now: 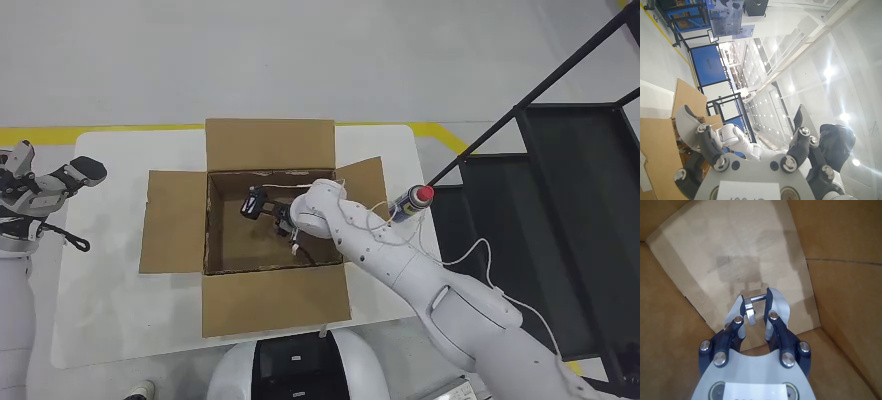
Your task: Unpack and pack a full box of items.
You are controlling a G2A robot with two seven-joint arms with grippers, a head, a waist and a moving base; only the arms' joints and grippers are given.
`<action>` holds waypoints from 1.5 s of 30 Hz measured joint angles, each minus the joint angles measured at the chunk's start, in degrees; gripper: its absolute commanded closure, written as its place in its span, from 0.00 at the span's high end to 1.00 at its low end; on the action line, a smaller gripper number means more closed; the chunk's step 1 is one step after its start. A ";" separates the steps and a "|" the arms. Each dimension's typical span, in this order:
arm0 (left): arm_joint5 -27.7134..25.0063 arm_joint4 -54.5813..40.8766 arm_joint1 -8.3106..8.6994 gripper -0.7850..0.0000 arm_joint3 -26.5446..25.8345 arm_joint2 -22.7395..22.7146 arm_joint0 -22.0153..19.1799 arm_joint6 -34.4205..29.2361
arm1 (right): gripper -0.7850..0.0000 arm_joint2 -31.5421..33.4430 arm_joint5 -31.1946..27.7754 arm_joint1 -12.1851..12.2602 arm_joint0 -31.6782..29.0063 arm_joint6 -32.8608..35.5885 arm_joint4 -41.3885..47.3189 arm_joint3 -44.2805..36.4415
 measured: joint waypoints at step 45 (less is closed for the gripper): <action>0.00 0.00 0.00 1.00 0.00 0.00 0.00 0.00 | 0.00 1.66 0.96 -1.31 -1.58 0.17 -4.22 -2.10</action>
